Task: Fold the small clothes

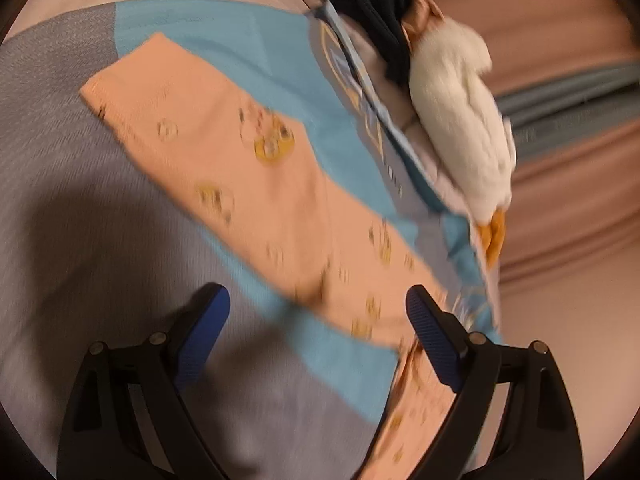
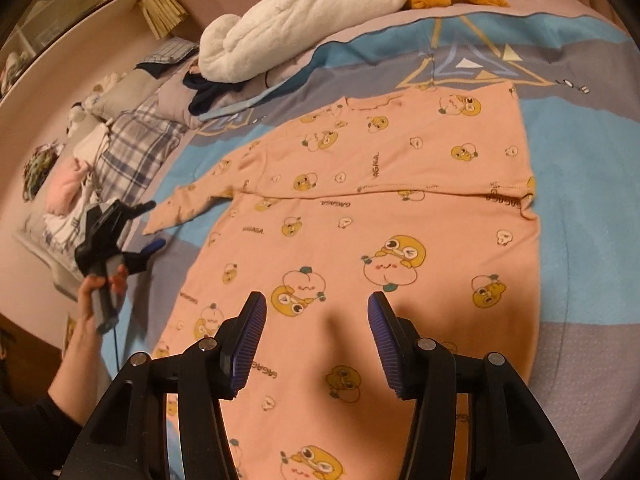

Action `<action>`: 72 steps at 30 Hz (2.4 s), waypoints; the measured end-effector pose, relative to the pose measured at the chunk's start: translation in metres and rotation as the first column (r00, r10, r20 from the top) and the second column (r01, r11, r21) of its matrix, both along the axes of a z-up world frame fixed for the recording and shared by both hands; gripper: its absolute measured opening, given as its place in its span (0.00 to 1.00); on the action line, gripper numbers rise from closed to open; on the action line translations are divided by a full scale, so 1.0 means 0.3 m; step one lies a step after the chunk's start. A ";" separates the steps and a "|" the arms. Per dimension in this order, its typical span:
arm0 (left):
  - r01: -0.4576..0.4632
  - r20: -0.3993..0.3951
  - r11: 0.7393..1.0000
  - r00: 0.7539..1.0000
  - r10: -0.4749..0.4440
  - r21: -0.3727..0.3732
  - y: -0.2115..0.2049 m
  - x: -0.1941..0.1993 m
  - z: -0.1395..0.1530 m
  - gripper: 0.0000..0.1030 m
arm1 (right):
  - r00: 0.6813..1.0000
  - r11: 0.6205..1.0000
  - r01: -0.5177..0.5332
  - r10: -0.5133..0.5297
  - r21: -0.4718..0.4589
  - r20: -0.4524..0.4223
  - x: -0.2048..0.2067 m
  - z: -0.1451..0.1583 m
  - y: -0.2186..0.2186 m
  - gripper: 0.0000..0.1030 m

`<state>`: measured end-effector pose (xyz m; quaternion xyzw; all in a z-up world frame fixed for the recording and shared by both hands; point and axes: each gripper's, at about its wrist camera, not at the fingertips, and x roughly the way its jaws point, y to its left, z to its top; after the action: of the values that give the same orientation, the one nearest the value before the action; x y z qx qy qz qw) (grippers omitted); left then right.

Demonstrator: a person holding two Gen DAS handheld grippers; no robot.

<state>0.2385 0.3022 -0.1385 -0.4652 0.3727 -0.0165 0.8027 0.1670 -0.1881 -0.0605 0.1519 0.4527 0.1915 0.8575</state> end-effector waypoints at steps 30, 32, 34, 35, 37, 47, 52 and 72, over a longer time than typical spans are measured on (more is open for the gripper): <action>0.111 0.251 0.867 0.932 -0.260 0.486 -0.521 0.123 0.593 0.05 | 0.990 0.986 0.140 -0.142 0.093 0.014 -0.066 -0.006 -0.162 0.51; 0.186 0.242 0.830 0.903 -0.356 0.526 -0.691 0.131 0.613 0.05 | 0.987 0.982 0.157 -0.161 0.103 0.029 -0.080 0.002 -0.191 0.51; 0.264 0.214 0.775 0.866 -0.453 0.574 -0.883 0.137 0.609 0.05 | 0.983 0.979 0.173 -0.178 0.110 0.041 -0.092 0.011 -0.218 0.51; 0.295 0.194 0.744 0.848 -0.493 0.600 -0.972 0.138 0.597 0.05 | 0.981 0.977 0.182 -0.188 0.113 0.049 -0.100 0.015 -0.232 0.51; 0.363 0.136 0.675 0.813 -0.567 0.643 -1.164 0.139 0.537 0.07 | 0.976 0.972 0.202 -0.210 0.119 0.062 -0.118 0.021 -0.264 0.51; 0.617 -0.185 0.408 0.674 -0.715 0.673 -1.572 0.126 0.151 0.88 | 0.942 0.940 0.319 -0.328 0.121 0.065 -0.201 0.013 -0.428 0.51; 0.637 -0.098 0.395 0.596 -0.797 0.662 -1.513 0.046 0.216 0.96 | 0.932 0.927 0.345 -0.357 0.148 0.065 -0.207 0.012 -0.457 0.52; 0.565 -0.070 0.644 0.777 -0.626 0.517 -0.876 -0.178 0.127 0.99 | 0.997 0.999 -0.031 0.033 -0.031 0.070 0.190 0.015 0.033 0.51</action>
<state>0.1851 0.0393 -0.1003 -0.0850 0.4482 -0.2072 0.8654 0.2241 -0.1783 -0.0559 0.1249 0.4275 0.2036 0.8719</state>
